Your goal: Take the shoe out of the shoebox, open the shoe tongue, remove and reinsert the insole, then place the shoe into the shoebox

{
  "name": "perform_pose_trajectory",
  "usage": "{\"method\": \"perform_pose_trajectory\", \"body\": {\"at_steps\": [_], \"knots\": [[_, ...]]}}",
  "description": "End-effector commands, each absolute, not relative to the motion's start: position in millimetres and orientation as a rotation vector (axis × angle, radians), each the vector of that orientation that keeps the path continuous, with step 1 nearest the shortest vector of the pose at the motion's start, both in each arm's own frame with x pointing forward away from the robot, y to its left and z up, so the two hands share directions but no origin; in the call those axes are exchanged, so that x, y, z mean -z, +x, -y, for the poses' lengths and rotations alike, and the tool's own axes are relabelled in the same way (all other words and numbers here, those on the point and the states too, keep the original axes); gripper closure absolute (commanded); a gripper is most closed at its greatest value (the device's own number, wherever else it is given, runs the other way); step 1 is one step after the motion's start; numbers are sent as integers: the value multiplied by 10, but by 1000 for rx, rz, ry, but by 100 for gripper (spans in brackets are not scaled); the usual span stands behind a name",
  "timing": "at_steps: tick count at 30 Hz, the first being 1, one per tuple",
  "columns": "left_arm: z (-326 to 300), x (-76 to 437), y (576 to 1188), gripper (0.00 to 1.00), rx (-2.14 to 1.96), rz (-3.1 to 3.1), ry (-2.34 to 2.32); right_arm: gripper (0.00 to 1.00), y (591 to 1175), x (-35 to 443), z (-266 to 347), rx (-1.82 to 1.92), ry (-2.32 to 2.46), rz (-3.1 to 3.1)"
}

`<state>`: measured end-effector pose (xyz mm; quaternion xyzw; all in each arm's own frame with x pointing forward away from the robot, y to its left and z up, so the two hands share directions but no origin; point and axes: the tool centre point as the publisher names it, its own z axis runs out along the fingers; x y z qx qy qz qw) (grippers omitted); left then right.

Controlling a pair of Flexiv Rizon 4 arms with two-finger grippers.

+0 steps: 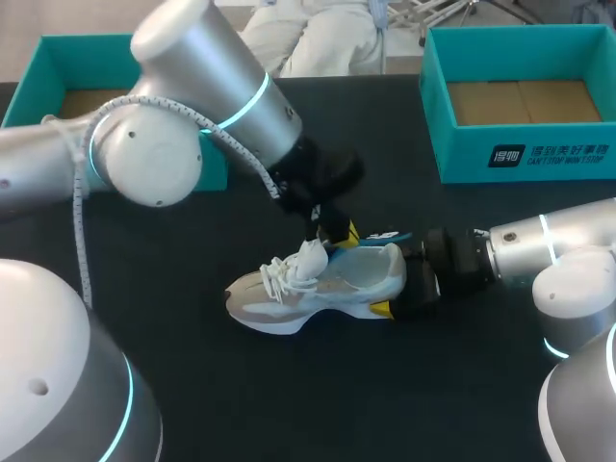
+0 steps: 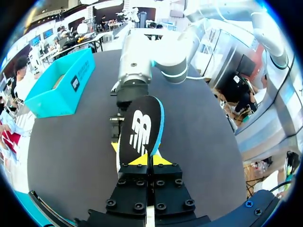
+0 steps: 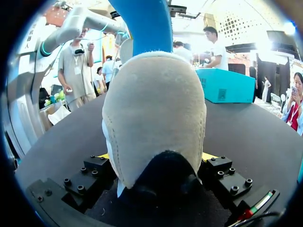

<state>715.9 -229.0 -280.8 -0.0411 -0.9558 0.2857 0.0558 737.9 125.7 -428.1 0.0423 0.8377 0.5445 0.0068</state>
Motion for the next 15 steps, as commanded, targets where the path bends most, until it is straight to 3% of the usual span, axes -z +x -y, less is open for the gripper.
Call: {"method": "perform_pose_trajectory", "body": {"at_steps": [1,15], "knots": [[2449,2918,7166,100,-875,2892,-136,100,7400,4395,-1306,-1697,134,-2624],[2489,3055,7166,100,-873,2912,-247,100,7400,4395,-1306,-1697,134,-2624]]}}
